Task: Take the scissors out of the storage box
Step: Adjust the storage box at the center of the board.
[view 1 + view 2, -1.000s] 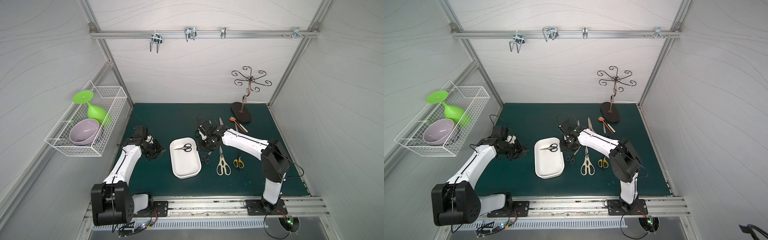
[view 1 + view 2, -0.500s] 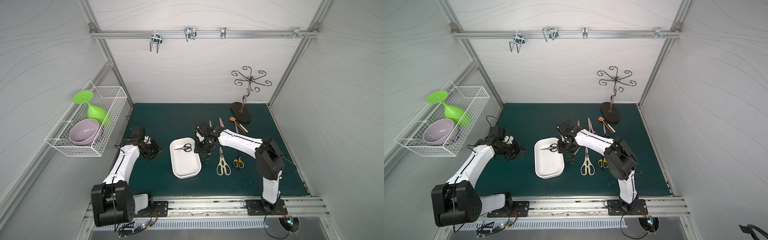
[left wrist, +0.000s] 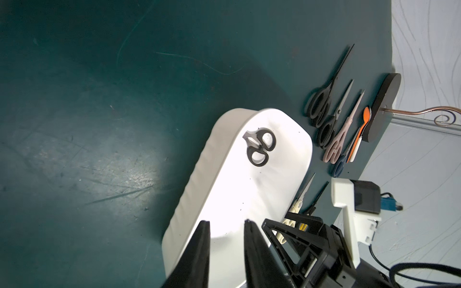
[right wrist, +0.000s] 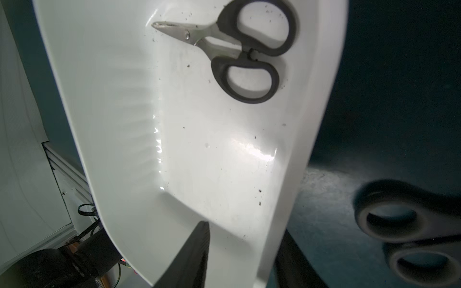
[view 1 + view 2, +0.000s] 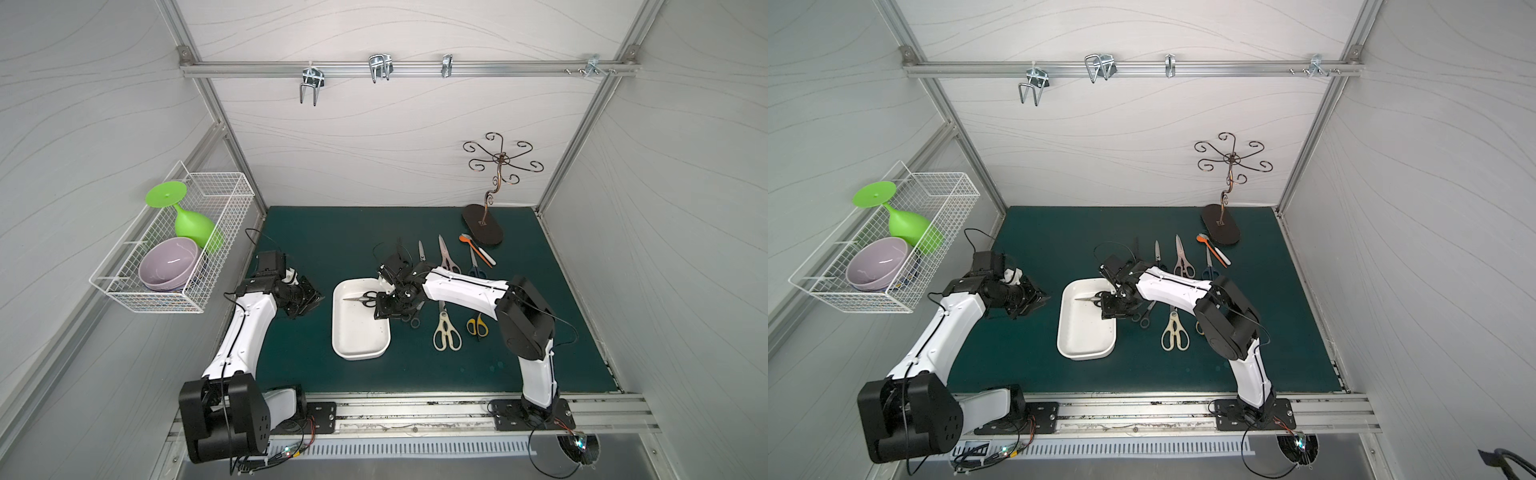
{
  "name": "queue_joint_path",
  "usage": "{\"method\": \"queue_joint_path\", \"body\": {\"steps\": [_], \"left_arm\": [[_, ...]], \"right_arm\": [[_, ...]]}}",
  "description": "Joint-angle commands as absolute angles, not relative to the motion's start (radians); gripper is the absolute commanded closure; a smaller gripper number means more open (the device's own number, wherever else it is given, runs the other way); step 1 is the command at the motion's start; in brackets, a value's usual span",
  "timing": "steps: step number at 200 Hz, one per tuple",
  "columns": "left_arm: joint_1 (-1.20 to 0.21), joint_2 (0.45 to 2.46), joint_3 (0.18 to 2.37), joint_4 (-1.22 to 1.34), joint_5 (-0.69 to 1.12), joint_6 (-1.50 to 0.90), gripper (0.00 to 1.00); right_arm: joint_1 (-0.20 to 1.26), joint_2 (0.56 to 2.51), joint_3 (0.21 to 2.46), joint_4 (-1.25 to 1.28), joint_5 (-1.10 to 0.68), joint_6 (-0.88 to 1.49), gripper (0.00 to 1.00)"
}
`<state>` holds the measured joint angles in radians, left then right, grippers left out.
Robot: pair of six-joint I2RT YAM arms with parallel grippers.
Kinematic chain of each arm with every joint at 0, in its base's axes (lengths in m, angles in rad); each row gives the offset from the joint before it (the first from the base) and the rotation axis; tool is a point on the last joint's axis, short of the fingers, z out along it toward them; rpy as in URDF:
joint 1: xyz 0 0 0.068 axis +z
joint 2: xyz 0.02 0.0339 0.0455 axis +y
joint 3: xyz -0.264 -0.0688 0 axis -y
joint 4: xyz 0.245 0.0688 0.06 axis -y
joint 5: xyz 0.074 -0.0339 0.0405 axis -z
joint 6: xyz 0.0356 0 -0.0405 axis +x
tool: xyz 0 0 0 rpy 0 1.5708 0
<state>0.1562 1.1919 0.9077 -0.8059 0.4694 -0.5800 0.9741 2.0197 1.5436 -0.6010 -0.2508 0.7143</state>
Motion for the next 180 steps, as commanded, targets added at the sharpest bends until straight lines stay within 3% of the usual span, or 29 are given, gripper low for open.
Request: {"method": "queue_joint_path", "body": {"steps": [1, 113, 147, 180], "left_arm": [[0.161, 1.160, 0.951, -0.841, 0.448, -0.567, 0.72], [0.143, 1.120, 0.879, -0.826, 0.433, -0.586, 0.74], [-0.006, 1.090, 0.961, -0.928, 0.285, -0.613, 0.76], [-0.154, 1.109, 0.956, -0.928, 0.186, -0.843, 0.73]], "right_arm": [[0.989, 2.070, 1.607, -0.557, -0.301, 0.751, 0.55], [0.977, 2.057, 1.795, -0.813, 0.004, 0.462, 0.55], [0.968, 2.023, 1.784, -0.825, 0.044, 0.444, 0.56], [0.919, 1.934, 1.697, -0.790, 0.050, 0.441, 0.56]]}}
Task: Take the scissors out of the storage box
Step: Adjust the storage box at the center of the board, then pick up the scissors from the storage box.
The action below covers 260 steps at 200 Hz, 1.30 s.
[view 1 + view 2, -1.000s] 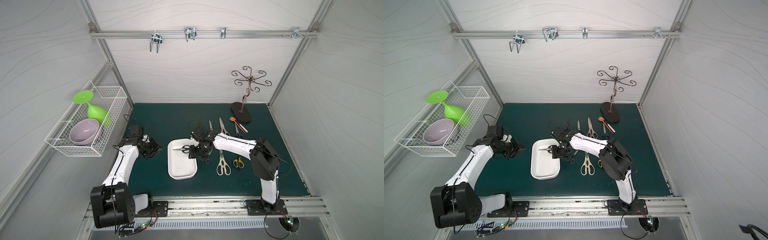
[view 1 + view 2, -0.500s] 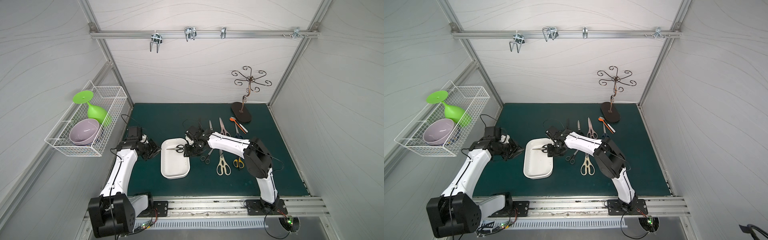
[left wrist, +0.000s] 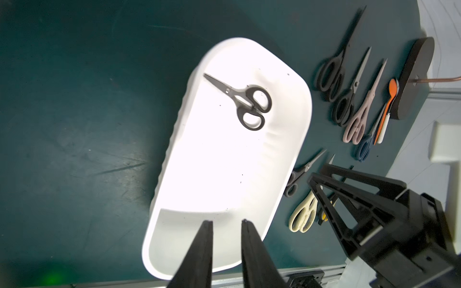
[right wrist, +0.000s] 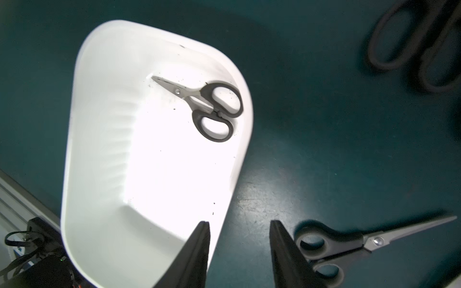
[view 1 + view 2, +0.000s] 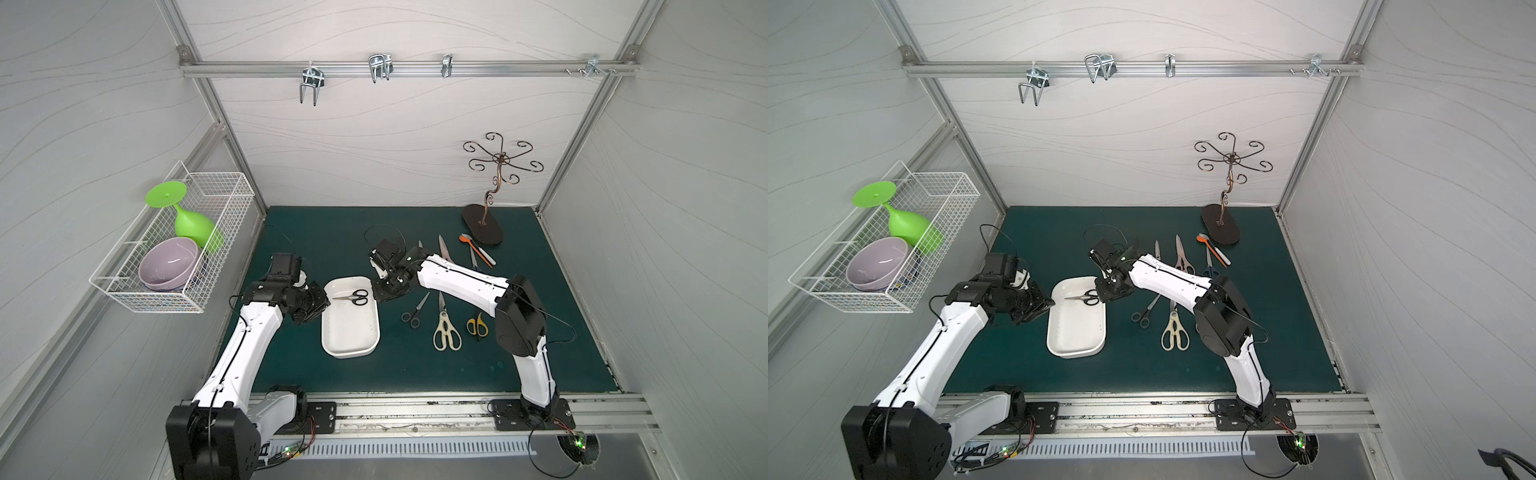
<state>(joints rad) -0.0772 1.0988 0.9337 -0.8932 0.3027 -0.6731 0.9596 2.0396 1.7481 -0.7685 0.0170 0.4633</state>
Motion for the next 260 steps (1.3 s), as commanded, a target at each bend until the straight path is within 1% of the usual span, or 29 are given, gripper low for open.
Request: {"method": "queue_joint_path", "body": {"steps": [1, 25, 37, 55, 74, 101, 138, 163, 199, 223, 260], "left_arm": [[-0.159, 1.110, 0.954, -0.929, 0.180, -0.853, 0.73], [-0.252, 1.111, 0.932, -0.890, 0.090, -1.150, 0.74], [-0.309, 1.120, 0.961, -0.886, 0.013, -1.282, 0.74], [-0.355, 1.195, 1.062, -0.924, -0.068, -1.355, 0.71], [-0.357, 1.303, 1.122, -0.947, -0.029, -1.431, 0.70], [-0.360, 1.406, 1.088, -0.862, 0.060, -1.567, 0.71], [-0.393, 1.545, 1.218, -0.908, -0.014, -1.588, 0.73], [-0.402, 1.640, 1.293, -0.931, -0.042, -1.606, 0.75], [-0.426, 1.733, 1.301, -0.906, -0.047, -1.663, 0.78], [-0.439, 1.751, 1.285, -0.887, -0.044, -1.704, 0.78], [-0.440, 1.785, 1.277, -0.850, -0.043, -1.695, 0.78]], "right_arm": [[0.918, 1.930, 1.692, -0.789, 0.050, 0.442, 0.56], [0.876, 1.839, 1.585, -0.743, 0.054, 0.440, 0.56], [0.855, 1.792, 1.536, -0.721, 0.050, 0.441, 0.55], [0.825, 1.734, 1.465, -0.694, 0.037, 0.446, 0.55], [0.803, 1.675, 1.389, -0.655, 0.022, 0.459, 0.56], [0.780, 1.616, 1.313, -0.622, 0.022, 0.469, 0.55], [0.753, 1.552, 1.243, -0.590, 0.028, 0.465, 0.55], [0.729, 1.545, 1.217, -0.576, 0.012, 0.468, 0.56], [0.703, 1.537, 1.190, -0.560, 0.000, 0.465, 0.56], [0.685, 1.528, 1.178, -0.555, -0.006, 0.458, 0.56], [0.670, 1.523, 1.157, -0.543, -0.017, 0.454, 0.55]]}}
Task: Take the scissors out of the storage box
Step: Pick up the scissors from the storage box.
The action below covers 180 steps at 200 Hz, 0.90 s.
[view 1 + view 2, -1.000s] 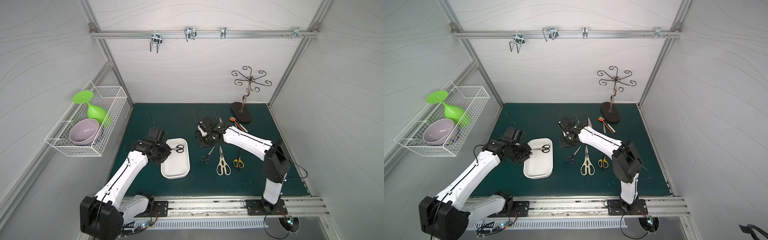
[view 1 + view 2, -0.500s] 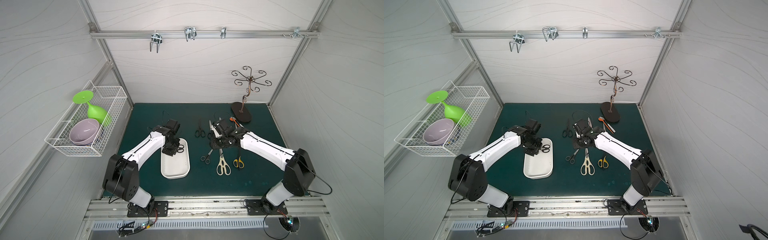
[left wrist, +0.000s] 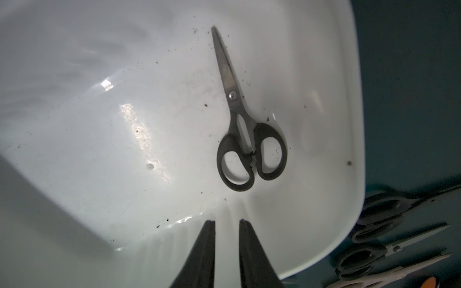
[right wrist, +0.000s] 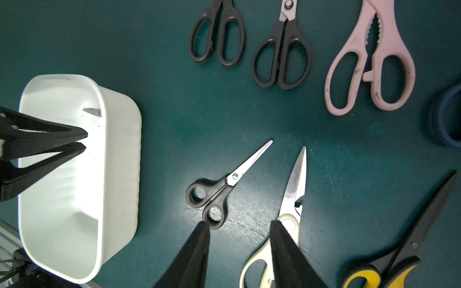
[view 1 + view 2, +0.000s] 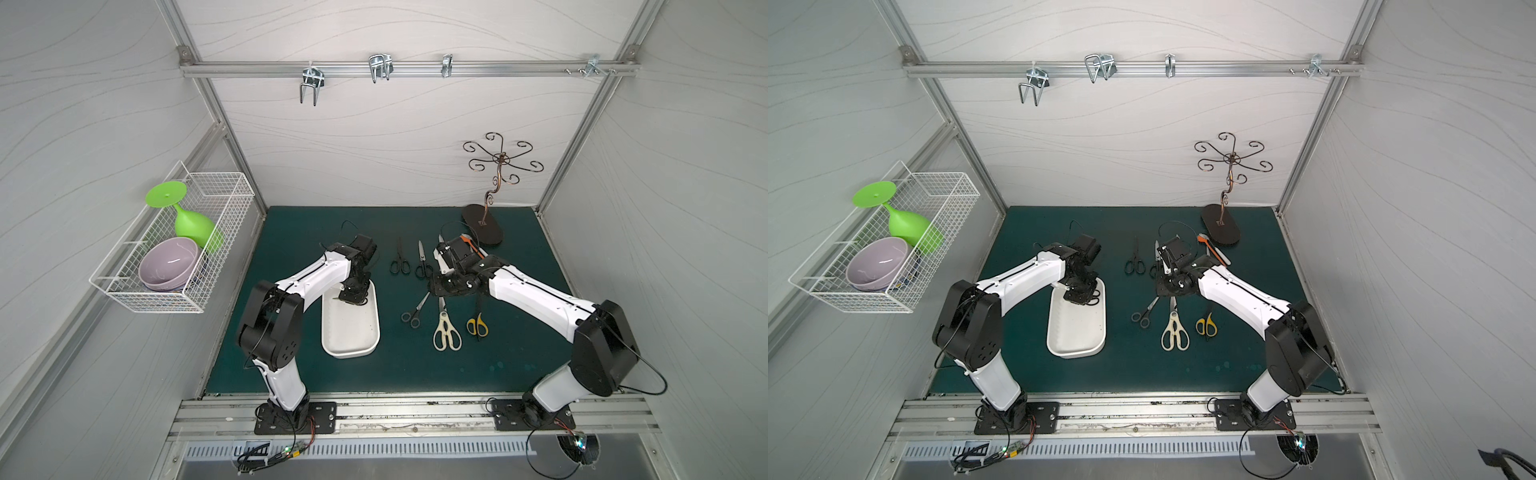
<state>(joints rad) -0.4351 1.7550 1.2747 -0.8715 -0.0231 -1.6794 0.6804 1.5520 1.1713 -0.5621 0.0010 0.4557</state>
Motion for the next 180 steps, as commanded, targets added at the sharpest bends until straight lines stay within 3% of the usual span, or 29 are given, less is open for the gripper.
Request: {"method": "queue_joint_path", "body": {"steps": [1, 180], "left_arm": [[-0.440, 1.787, 1.278, -0.850, -0.044, -1.696, 0.78], [-0.445, 1.868, 1.214, -0.803, -0.023, -1.735, 0.78]], "right_arm": [[0.670, 1.523, 1.157, -0.543, -0.017, 0.454, 0.55], [0.655, 1.516, 1.117, -0.537, -0.015, 0.439, 0.55]]}}
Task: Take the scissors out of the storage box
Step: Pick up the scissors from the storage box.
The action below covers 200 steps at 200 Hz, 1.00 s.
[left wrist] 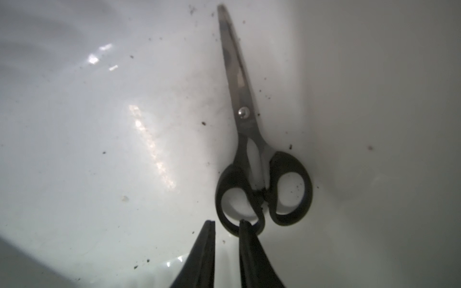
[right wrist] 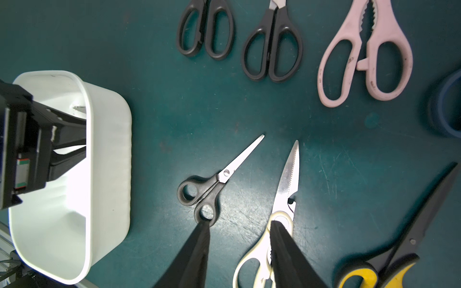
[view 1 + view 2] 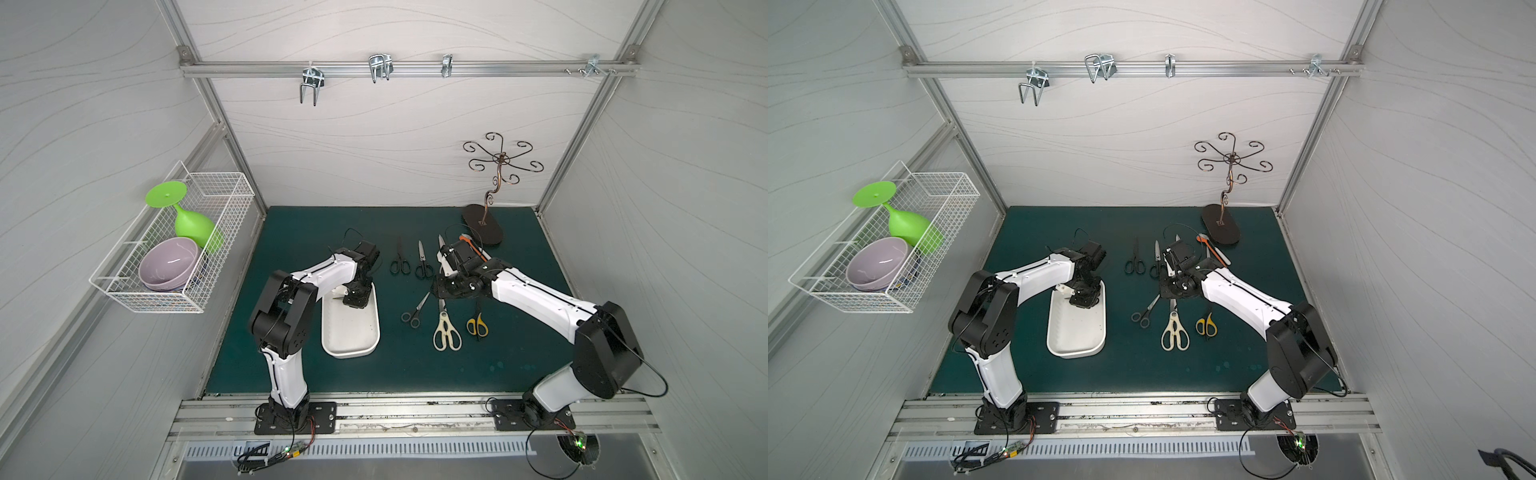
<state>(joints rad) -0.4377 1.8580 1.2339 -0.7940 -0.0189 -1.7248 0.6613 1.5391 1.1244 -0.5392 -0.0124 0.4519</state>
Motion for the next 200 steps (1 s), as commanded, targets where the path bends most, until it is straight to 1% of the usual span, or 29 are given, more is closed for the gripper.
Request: {"method": "queue_joint_path", "body": {"steps": [1, 94, 124, 140, 148, 200], "left_arm": [[-0.446, 1.868, 1.212, -0.802, -0.023, -1.735, 0.78], [-0.446, 1.890, 1.181, -0.743, -0.026, -1.732, 0.79], [-0.445, 1.882, 1.148, -0.711, -0.025, -1.735, 0.88], [-0.446, 1.879, 1.146, -0.708, -0.023, -1.731, 0.97], [-0.446, 1.878, 1.145, -0.709, -0.025, -1.728, 1.00], [-0.444, 1.862, 1.158, -0.747, -0.023, -1.703, 1.00]], "right_arm": [[0.655, 1.517, 1.117, -0.537, -0.015, 0.440, 0.56], [0.655, 1.516, 1.111, -0.544, -0.011, 0.439, 0.56], [0.655, 1.514, 1.114, -0.549, -0.011, 0.437, 0.55], [0.655, 1.512, 1.114, -0.550, -0.007, 0.436, 0.55], [0.655, 1.512, 1.114, -0.551, -0.006, 0.436, 0.56], [0.654, 1.520, 1.122, -0.551, -0.006, 0.437, 0.56]]}}
